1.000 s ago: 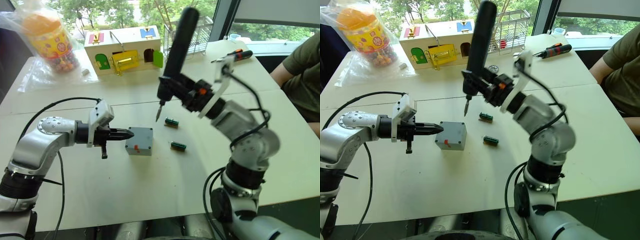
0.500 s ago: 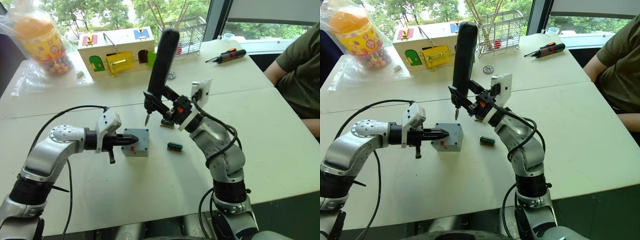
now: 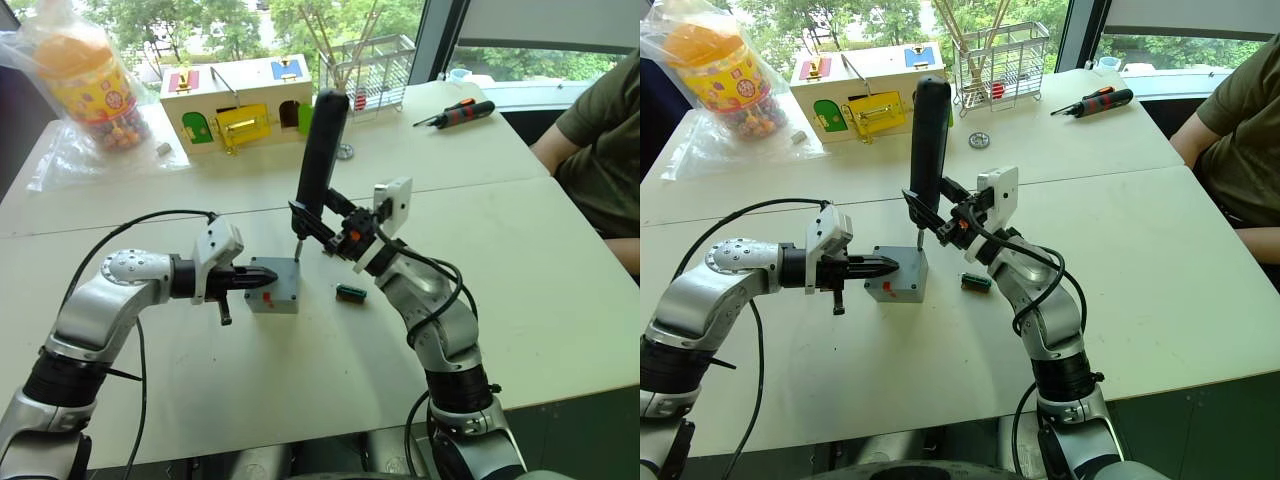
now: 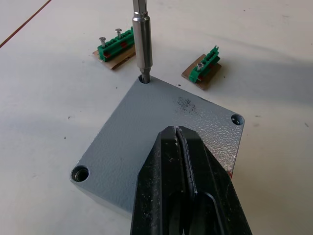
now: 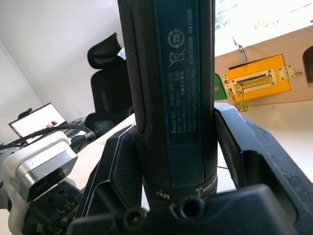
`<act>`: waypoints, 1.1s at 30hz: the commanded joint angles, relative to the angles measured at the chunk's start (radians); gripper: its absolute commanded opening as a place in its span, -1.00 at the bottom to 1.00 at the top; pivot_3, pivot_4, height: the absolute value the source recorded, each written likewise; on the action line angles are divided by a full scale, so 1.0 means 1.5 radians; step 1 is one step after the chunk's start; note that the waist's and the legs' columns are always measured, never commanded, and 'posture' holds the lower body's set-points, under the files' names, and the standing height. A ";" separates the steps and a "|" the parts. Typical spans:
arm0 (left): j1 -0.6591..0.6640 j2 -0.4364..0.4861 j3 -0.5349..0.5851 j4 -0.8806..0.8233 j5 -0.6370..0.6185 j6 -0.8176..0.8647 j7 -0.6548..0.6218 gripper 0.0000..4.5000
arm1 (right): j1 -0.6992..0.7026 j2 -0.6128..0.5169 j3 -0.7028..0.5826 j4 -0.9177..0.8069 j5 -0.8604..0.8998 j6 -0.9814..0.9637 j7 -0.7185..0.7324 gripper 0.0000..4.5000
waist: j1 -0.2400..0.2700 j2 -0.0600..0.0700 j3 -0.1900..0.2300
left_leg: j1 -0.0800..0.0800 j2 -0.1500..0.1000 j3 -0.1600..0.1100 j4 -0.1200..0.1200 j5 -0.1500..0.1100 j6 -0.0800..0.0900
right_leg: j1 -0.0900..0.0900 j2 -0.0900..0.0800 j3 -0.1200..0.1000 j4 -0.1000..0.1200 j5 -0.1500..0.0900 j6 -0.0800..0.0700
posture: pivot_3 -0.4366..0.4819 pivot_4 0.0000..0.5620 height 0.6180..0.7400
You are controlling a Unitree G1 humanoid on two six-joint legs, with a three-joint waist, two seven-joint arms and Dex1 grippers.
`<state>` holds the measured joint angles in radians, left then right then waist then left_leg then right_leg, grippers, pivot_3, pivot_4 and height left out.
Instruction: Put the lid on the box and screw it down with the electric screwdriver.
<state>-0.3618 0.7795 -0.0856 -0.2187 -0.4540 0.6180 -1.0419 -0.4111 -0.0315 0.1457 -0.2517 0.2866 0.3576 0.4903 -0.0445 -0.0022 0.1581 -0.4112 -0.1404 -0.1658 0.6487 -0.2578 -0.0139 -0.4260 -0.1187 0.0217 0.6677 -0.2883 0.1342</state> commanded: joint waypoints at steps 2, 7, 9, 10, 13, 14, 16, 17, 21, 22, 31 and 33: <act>-0.001 0.002 -0.008 0.009 0.016 -0.001 0.002 -1.00 | -0.005 -0.022 0.044 -0.013 -0.022 -0.026 0.022 -0.14 | 0.000 0.000 0.000 | 0.001 0.000 0.000 0.000 0.000 0.000 | 0.001 0.000 0.000 0.000 0.000 0.000 | -0.05 -0.47 1.00; 0.011 0.004 -0.011 0.015 0.022 -0.007 -0.001 -1.00 | -0.002 -0.041 0.091 0.008 -0.048 -0.018 0.029 -0.14 | 0.000 0.001 -0.004 | 0.002 0.000 0.000 -0.001 0.000 0.000 | 0.001 0.000 0.000 0.000 0.000 0.000 | -0.05 -0.47 1.00; 0.015 0.003 -0.012 0.018 0.024 -0.010 -0.001 -1.00 | -0.002 -0.045 0.099 0.019 -0.057 -0.019 0.029 -0.14 | 0.000 0.001 -0.005 | 0.002 0.000 0.000 -0.001 0.000 0.000 | 0.002 0.000 0.000 0.000 0.000 0.000 | -0.05 -0.47 1.00; 0.017 0.003 -0.013 0.020 0.025 -0.012 0.000 -1.00 | -0.001 -0.046 0.100 0.024 -0.060 -0.020 0.029 -0.14 | 0.000 0.001 -0.006 | 0.003 0.000 0.000 -0.001 0.000 0.000 | 0.002 0.000 0.000 0.000 0.000 0.000 | -0.05 -0.47 1.00; 0.023 0.000 -0.016 0.021 0.027 -0.016 0.002 -1.00 | 0.004 -0.052 0.111 0.032 -0.071 -0.022 0.032 -0.14 | 0.000 0.001 -0.009 | 0.003 0.000 0.000 -0.002 0.000 0.000 | 0.002 0.000 0.000 0.000 0.000 0.000 | -0.05 -0.47 1.00; 0.025 -0.001 -0.017 0.021 0.027 -0.017 0.003 -1.00 | 0.007 -0.055 0.116 0.034 -0.074 -0.025 0.035 -0.14 | 0.000 0.001 -0.010 | 0.003 0.000 0.000 -0.002 0.000 0.000 | 0.003 0.000 0.000 0.000 0.000 0.000 | -0.05 -0.47 1.00; 0.026 -0.003 -0.017 0.022 0.029 -0.017 0.006 -1.00 | 0.012 -0.061 0.122 0.037 -0.077 -0.031 0.043 -0.14 | 0.000 0.001 -0.013 | 0.004 0.000 0.000 -0.002 0.000 0.000 | 0.003 0.000 0.000 -0.001 0.000 0.000 | -0.05 -0.47 1.00; 0.028 -0.005 -0.017 0.023 0.030 -0.017 0.009 -1.00 | 0.016 -0.063 0.124 0.040 -0.078 -0.034 0.046 -0.14 | 0.000 0.001 -0.014 | 0.004 0.000 0.000 -0.002 0.000 0.001 | 0.004 0.000 0.000 -0.001 0.000 0.000 | -0.05 -0.47 1.00; 0.038 -0.007 -0.014 0.018 0.031 -0.017 0.012 -1.00 | 0.022 -0.074 0.133 0.053 -0.092 -0.049 0.055 -0.14 | 0.002 0.001 -0.016 | 0.013 0.000 0.000 -0.005 -0.002 0.002 | 0.011 0.000 0.000 -0.003 -0.001 0.000 | -0.05 -0.47 1.00; 0.040 -0.007 -0.014 0.017 0.032 -0.018 0.012 -1.00 | 0.024 -0.075 0.135 0.057 -0.092 -0.050 0.056 -0.14 | 0.002 0.001 -0.016 | 0.016 0.000 0.000 -0.006 -0.002 0.003 | 0.013 0.000 0.000 -0.004 -0.001 0.000 | -0.05 -0.47 1.00; 0.048 -0.017 -0.018 0.020 0.035 -0.021 0.021 -1.00 | 0.040 -0.061 0.125 0.115 -0.089 -0.058 0.052 -0.14 | 0.002 0.002 -0.024 | 0.026 0.001 0.001 -0.013 -0.004 0.006 | 0.021 0.001 0.002 -0.011 -0.002 0.000 | -0.05 -0.47 1.00; 0.050 -0.019 -0.018 0.023 0.038 -0.023 0.021 -1.00 | 0.043 -0.060 0.121 0.121 -0.087 -0.060 0.051 -0.14 | 0.002 0.002 -0.025 | 0.026 0.001 0.001 -0.013 -0.004 0.006 | 0.022 0.001 0.002 -0.011 -0.002 0.000 | -0.05 -0.47 1.00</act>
<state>-0.3050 0.7495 -0.1015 -0.1959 -0.4144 0.5800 -1.0148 -0.3948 -0.1146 0.2950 -0.1688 0.1632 0.2118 0.5542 -0.0412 0.0011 0.1212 -0.3720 -0.1386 -0.1646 0.6294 -0.2637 -0.0048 -0.3934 -0.1178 0.0241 0.6515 -0.2913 0.1348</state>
